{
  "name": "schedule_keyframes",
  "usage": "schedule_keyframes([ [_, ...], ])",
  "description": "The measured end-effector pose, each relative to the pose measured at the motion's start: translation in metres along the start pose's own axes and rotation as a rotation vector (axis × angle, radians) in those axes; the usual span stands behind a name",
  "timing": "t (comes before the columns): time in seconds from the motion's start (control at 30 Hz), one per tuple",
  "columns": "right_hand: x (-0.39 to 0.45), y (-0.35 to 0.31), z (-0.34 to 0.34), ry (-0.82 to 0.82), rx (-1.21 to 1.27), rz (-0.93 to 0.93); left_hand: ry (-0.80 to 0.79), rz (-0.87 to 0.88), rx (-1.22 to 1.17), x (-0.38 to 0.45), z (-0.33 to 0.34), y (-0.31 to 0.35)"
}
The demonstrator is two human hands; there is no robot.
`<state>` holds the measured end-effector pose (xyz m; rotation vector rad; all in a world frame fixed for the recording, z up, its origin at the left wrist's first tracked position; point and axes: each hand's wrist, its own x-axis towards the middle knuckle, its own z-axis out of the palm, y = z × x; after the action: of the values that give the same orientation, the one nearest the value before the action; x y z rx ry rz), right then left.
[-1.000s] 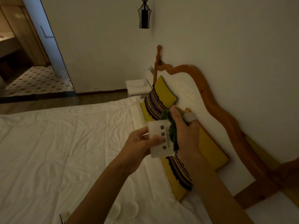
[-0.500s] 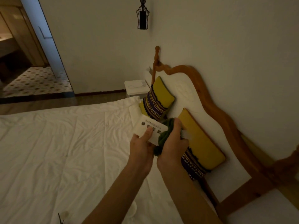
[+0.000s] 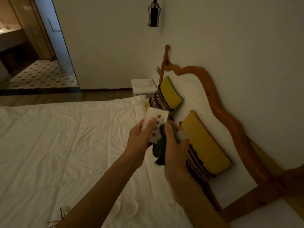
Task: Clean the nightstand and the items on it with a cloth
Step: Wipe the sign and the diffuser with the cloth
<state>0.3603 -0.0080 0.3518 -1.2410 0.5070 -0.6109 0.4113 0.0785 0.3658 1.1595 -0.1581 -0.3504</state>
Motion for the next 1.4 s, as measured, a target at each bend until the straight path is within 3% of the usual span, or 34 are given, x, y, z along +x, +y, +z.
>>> schedule_keyframes([
  [0.23, -0.023, 0.043, 0.015, 0.259, 0.136, 0.204, -0.232, -0.015, 0.390, -0.009, -0.026, -0.009],
  [0.6, 0.004, 0.061, 0.022, 0.270, 0.075, 0.302, -0.309, -0.228, 0.480, -0.030, -0.114, -0.017],
  [0.7, 0.000, 0.079, 0.025, 0.236, 0.008, 0.304, -0.204, -0.296, 0.474, -0.042, -0.154, -0.042],
  [0.83, -0.028, 0.127, 0.021, 0.155, -0.182, 0.399, 0.068, -0.390, 0.459, -0.052, -0.220, -0.089],
  [0.97, -0.060, 0.189, 0.019, 0.076, -0.273, 0.565, 0.412, -0.406, 0.749, -0.049, -0.294, -0.142],
  [1.03, -0.067, 0.216, 0.024, 0.044, -0.312, 0.602, 0.494, -0.449, 0.978, -0.047, -0.323, -0.171],
  [1.2, -0.061, 0.280, 0.042, -0.030, -0.430, 0.582, 0.301, -0.543, 1.319, -0.048, -0.366, -0.255],
  [1.4, -0.038, 0.359, 0.052, -0.140, -0.517, 0.567, 0.140, -0.621, 1.508, -0.040, -0.410, -0.337],
])
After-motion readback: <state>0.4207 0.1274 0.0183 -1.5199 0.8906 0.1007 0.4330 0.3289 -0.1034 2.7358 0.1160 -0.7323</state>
